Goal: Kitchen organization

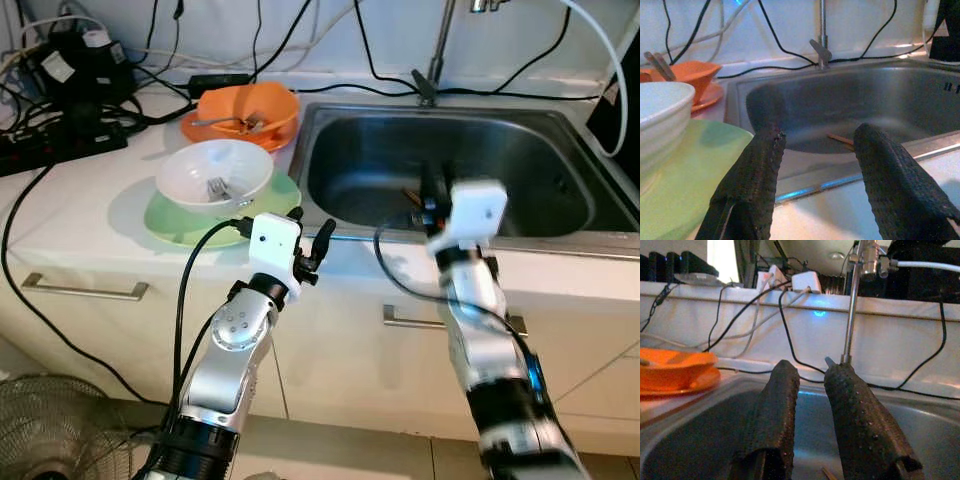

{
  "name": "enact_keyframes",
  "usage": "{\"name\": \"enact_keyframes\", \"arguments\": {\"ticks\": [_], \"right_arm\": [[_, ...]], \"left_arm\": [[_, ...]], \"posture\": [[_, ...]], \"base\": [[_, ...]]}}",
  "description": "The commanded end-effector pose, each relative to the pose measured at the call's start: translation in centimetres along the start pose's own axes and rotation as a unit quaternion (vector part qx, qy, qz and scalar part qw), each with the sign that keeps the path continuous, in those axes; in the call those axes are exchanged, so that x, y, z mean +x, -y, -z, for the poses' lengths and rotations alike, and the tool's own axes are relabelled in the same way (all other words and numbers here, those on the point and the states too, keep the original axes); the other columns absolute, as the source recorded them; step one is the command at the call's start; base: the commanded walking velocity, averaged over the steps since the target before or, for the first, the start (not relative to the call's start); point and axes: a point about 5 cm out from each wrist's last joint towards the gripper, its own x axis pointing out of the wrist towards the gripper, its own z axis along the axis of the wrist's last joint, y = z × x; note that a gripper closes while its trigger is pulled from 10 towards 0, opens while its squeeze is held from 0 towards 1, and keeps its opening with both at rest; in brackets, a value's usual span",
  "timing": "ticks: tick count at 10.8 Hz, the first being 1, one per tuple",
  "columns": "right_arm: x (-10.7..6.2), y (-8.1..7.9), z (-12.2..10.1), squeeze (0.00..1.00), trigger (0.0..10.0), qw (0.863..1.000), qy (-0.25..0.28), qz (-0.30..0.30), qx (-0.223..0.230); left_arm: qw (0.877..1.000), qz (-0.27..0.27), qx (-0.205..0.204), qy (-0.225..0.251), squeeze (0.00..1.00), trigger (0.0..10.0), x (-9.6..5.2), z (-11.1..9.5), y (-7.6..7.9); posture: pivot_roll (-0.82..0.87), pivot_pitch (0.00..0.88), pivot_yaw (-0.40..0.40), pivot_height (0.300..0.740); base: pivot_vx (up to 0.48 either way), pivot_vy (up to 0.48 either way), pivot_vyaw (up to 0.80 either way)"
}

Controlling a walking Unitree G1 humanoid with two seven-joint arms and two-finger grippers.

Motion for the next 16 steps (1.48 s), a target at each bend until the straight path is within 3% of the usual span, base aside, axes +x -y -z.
{"name": "enact_keyframes", "arguments": {"ticks": [1,3,6,10,11,13,14,16], "right_arm": [[-1.3,-0.5,-0.2,0.0,10.0,1.0,0.005,-0.009,-0.003],[-4.0,0.0,1.2,0.0,10.0,0.999,-0.028,0.004,-0.018],[-5.3,0.8,2.0,0.0,10.0,0.998,-0.053,0.029,-0.026],[-6.1,0.7,3.3,0.0,10.0,0.996,-0.079,0.041,-0.03],[-6.1,0.6,3.4,0.0,10.0,0.995,-0.082,0.044,-0.028],[-6.2,0.0,3.6,0.0,10.0,0.995,-0.086,0.037,-0.023],[-6.2,-0.1,3.7,0.0,10.0,0.995,-0.086,0.035,-0.021],[-6.3,-0.1,3.9,0.0,10.0,0.995,-0.089,0.034,-0.022]], "left_arm": [[1.0,-0.014,-0.004,0.008,0.0,10.0,-0.2,0.2,-0.4],[0.999,-0.034,-0.003,0.023,0.0,10.0,-0.9,0.6,-0.9],[0.999,-0.045,0.007,0.023,0.0,10.0,-1.4,1.3,-1.2],[0.998,-0.056,0.018,0.022,0.0,10.0,-2.2,2.5,-1.1],[0.998,-0.056,0.03,0.027,0.0,10.0,-2.3,2.4,-1.2],[0.992,-0.062,0.096,0.058,0.0,10.0,-2.7,1.4,-1.3],[0.984,-0.085,0.138,0.077,0.0,10.0,-3.8,1.1,-1.7],[0.976,-0.128,0.158,0.074,0.0,10.0,-5.5,1.0,-2.4]], "posture": [[0.06,0.0,0.06,0.74],[0.07,0.0,0.062,0.74],[0.07,0.0,0.065,0.74],[0.07,0.0,0.071,0.74],[0.07,0.0,0.075,0.74],[0.08,0.0,0.075,0.74],[0.08,0.0,0.075,0.74],[0.1,0.0,0.069,0.74]], "base": [[0.0,0.0,0.0],[0.0,0.0,0.0],[0.0,0.0,0.0],[0.0,0.0,0.0],[0.0,0.0,0.0],[0.0,0.0,0.0],[0.0,0.0,0.0],[0.0,0.0,0.0]]}}
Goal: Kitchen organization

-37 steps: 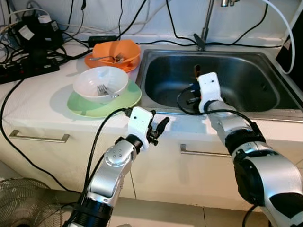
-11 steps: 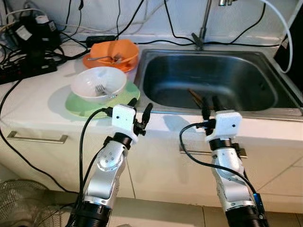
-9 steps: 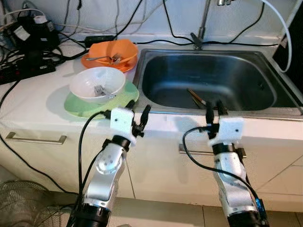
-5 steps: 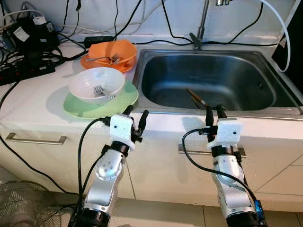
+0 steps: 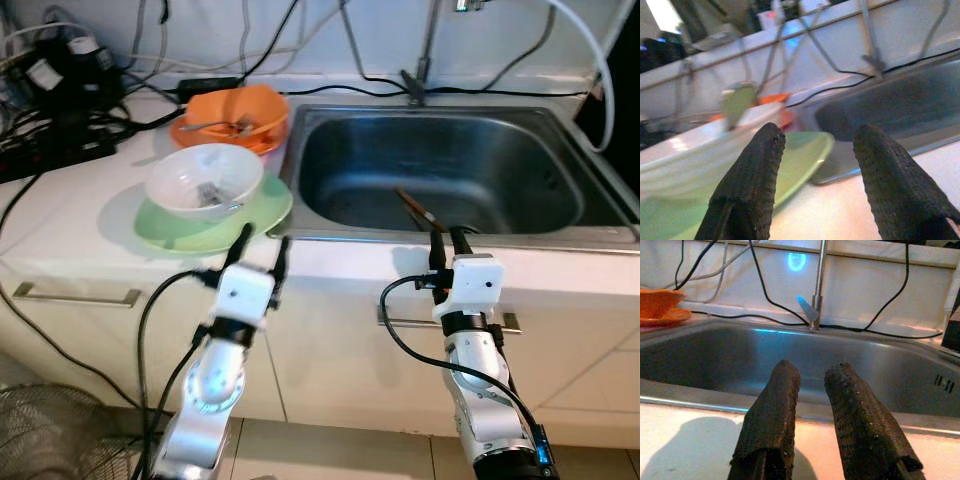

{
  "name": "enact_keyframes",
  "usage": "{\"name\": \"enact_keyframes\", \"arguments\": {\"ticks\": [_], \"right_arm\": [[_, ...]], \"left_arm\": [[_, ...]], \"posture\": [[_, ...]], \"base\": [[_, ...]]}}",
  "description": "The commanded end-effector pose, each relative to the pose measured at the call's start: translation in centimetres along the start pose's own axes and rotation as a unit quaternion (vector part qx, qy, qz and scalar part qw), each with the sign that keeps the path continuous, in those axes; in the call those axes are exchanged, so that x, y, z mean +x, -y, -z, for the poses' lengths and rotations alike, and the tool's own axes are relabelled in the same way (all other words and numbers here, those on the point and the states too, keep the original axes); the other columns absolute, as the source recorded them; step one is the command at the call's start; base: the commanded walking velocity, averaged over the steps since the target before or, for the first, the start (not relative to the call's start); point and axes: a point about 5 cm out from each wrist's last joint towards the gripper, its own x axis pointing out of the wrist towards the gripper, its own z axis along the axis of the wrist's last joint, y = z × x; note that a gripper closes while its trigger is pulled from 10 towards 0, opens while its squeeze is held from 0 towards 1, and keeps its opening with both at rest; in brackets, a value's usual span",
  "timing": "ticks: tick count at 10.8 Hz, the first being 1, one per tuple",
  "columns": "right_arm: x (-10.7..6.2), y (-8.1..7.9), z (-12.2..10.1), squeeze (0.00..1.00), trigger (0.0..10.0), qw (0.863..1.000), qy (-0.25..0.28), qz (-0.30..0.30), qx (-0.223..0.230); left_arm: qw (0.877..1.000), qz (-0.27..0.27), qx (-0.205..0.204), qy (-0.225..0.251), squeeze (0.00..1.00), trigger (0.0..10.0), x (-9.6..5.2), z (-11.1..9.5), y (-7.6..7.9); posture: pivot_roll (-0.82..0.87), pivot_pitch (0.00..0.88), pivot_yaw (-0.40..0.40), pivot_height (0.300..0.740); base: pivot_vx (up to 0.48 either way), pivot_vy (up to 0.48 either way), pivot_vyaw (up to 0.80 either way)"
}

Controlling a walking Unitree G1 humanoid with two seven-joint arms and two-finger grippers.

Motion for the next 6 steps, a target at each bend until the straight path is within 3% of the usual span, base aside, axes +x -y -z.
{"name": "enact_keyframes", "arguments": {"ticks": [1,4,6], "right_arm": [[0.1,-0.4,0.1,0.0,10.0,1.0,-0.001,-0.007,0.001],[0.2,-1.1,0.2,0.0,10.0,1.0,-0.004,-0.023,0.005],[0.4,-1.0,0.1,0.0,10.0,1.0,-0.002,-0.021,0.005]], "left_arm": [[0.999,-0.031,0.035,-0.006,0.0,10.0,-0.8,-0.1,-1.3],[0.994,-0.075,0.076,0.001,0.0,10.0,-1.3,-1.0,-3.1],[0.994,-0.067,0.084,-0.006,0.0,10.0,-0.6,-0.8,-3.5]], "posture": [[0.12,0.0,0.058,0.74],[0.13,0.0,0.052,0.74],[0.12,0.0,0.059,0.74]], "base": [[0.0,0.0,0.0],[0.0,0.0,0.0],[0.0,0.0,0.0]]}}
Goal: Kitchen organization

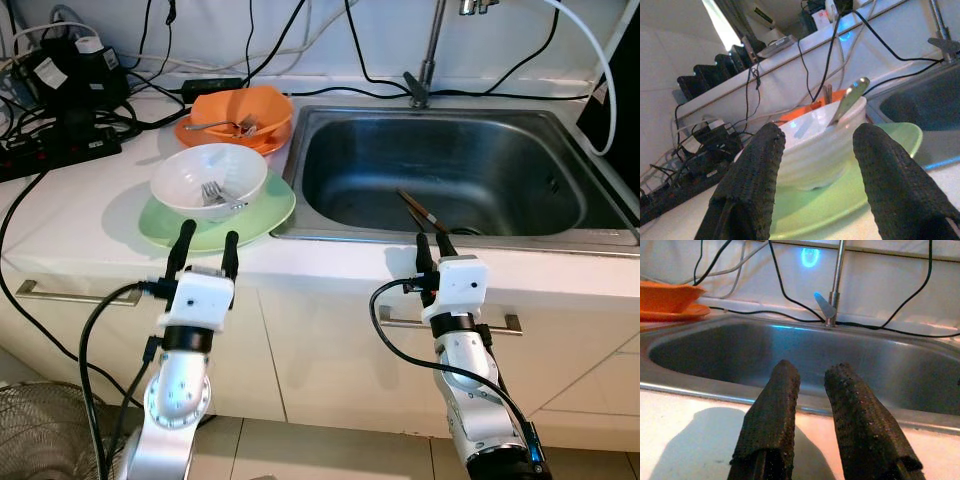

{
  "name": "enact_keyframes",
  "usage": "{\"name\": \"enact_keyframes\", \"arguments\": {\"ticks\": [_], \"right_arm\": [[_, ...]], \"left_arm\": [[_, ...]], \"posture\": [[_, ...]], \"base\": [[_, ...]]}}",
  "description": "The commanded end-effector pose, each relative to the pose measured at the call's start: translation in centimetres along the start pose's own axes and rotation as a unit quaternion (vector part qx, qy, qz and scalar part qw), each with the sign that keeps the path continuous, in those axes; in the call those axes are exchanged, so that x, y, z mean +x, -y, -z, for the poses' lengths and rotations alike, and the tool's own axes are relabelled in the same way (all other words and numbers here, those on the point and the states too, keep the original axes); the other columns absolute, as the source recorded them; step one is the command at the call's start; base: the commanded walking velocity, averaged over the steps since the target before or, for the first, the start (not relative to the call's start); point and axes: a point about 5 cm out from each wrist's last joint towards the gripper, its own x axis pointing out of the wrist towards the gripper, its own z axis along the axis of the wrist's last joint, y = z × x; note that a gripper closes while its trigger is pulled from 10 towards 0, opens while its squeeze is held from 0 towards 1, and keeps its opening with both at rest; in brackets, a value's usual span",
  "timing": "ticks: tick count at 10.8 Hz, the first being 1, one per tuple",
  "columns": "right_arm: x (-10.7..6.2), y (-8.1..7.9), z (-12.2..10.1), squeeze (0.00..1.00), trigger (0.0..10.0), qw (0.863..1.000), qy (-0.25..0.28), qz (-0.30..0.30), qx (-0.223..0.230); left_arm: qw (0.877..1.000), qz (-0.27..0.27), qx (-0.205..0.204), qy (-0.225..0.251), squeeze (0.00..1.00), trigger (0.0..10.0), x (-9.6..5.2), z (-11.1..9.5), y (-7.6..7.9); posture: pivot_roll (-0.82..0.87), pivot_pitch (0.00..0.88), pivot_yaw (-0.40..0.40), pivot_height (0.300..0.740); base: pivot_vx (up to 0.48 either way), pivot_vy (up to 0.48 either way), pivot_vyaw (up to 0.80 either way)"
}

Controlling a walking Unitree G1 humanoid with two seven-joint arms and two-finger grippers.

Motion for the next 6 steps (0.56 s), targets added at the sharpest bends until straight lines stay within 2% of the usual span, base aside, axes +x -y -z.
{"name": "enact_keyframes", "arguments": {"ticks": [1,6], "right_arm": [[0.4,-0.1,-0.4,0.0,10.0,1.0,0.01,-0.001,0.001],[0.5,0.0,-0.6,0.0,10.0,1.0,0.014,0.002,0.0]], "left_arm": [[1.0,0.0,0.004,-0.009,0.0,10.0,0.4,0.3,-0.1],[1.0,0.018,0.011,-0.006,0.0,10.0,2.6,0.5,0.4]], "posture": [[0.11,0.0,0.061,0.74],[0.1,0.0,0.059,0.74]], "base": [[0.0,0.0,0.0],[0.0,0.0,0.0]]}}
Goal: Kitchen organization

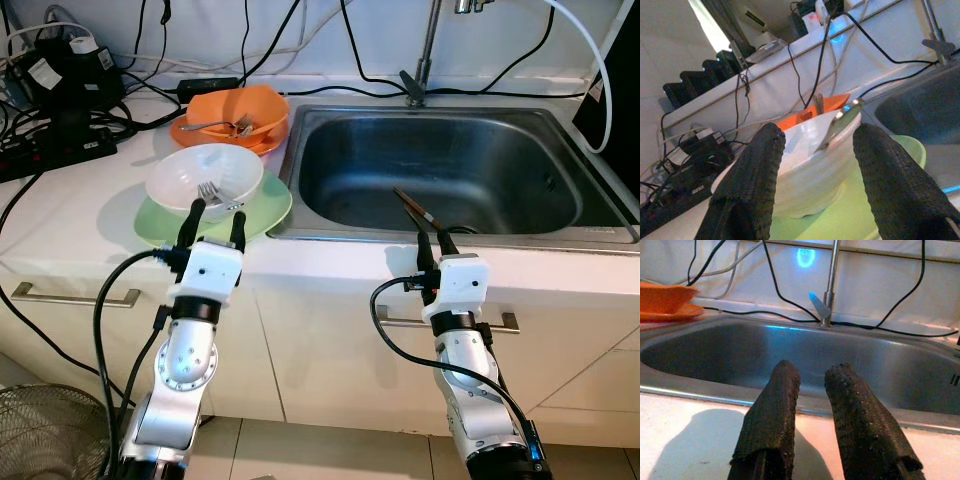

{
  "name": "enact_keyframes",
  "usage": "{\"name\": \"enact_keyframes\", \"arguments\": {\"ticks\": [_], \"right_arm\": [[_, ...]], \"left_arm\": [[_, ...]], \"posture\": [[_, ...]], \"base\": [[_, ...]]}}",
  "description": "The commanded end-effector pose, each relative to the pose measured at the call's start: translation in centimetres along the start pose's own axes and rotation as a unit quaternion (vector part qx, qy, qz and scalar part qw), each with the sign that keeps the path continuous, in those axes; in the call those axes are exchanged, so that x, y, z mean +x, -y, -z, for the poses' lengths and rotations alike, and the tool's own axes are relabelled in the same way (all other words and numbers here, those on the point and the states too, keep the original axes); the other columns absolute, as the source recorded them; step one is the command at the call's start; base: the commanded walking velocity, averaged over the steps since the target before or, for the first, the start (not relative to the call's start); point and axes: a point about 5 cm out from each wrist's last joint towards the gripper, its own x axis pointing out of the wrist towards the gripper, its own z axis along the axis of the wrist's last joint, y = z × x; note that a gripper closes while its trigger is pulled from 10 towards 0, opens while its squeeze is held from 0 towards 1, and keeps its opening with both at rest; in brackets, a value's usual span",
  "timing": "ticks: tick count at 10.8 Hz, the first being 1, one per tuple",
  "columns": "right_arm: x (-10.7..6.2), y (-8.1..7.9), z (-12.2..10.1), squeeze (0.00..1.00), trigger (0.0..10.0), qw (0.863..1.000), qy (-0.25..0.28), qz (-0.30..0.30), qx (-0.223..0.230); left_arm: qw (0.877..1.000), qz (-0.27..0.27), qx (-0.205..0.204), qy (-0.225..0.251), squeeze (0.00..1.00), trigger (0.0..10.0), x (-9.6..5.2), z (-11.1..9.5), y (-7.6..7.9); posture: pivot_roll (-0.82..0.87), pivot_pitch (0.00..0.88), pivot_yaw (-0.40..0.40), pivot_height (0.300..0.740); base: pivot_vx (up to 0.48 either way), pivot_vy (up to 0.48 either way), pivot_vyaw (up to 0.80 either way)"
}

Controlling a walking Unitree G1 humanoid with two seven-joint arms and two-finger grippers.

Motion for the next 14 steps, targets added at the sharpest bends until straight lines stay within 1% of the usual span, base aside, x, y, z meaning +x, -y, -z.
{"name": "enact_keyframes", "arguments": {"ticks": [1,4,6,8,10,11,12,13,14], "right_arm": [[0.4,-0.1,-0.5,0.0,10.0,1.0,0.012,-0.001,0.0],[0.5,-0.2,-0.5,0.0,10.0,1.0,0.012,-0.001,0.001],[0.5,-0.2,-0.6,0.0,10.0,1.0,0.013,-0.003,0.001],[0.5,-0.3,-0.6,0.0,10.0,1.0,0.013,-0.004,0.001],[0.5,-0.3,-0.6,0.0,10.0,1.0,0.013,-0.003,0.001],[0.5,-0.3,-0.6,0.0,10.0,1.0,0.013,-0.004,0.0],[0.5,-0.3,-0.5,0.0,10.0,1.0,0.013,-0.004,0.001],[0.5,-0.4,-0.5,0.0,10.0,1.0,0.013,-0.004,0.001],[0.5,-0.4,-0.5,0.0,10.0,1.0,0.012,-0.006,0.002]], "left_arm": [[1.0,0.007,0.004,-0.003,0.0,10.0,0.4,0.2,0.1],[1.0,0.018,-0.001,0.001,0.0,10.0,1.2,0.3,0.5],[1.0,0.022,-0.007,0.009,0.0,10.0,2.1,0.0,0.9],[0.999,0.029,-0.01,0.014,0.0,10.0,2.6,0.0,1.3],[0.999,0.028,-0.01,0.015,0.0,10.0,3.1,0.0,1.5],[1.0,0.025,-0.008,0.015,0.0,3.5,3.2,0.1,1.4],[1.0,0.024,-0.007,0.015,0.0,2.2,3.2,0.1,1.4],[1.0,0.023,-0.006,0.016,0.0,0.5,3.2,0.2,1.5],[1.0,0.024,-0.006,0.016,0.0,0.0,3.3,0.2,1.5]], "posture": [[0.1,0.0,0.06,0.74],[0.1,0.0,0.059,0.74],[0.1,0.0,0.057,0.74],[0.09,0.0,0.058,0.74],[0.09,0.0,0.058,0.74],[0.09,0.0,0.058,0.74],[0.09,0.0,0.06,0.74],[0.09,0.0,0.06,0.74],[0.09,0.0,0.06,0.74]], "base": [[0.0,0.0,0.0],[0.0,0.0,0.0],[0.0,0.0,0.0],[0.0,0.0,0.0],[0.0,0.0,0.0],[0.0,0.0,0.0],[0.0,0.0,0.0],[0.0,0.0,0.0],[0.0,0.0,0.0]]}}
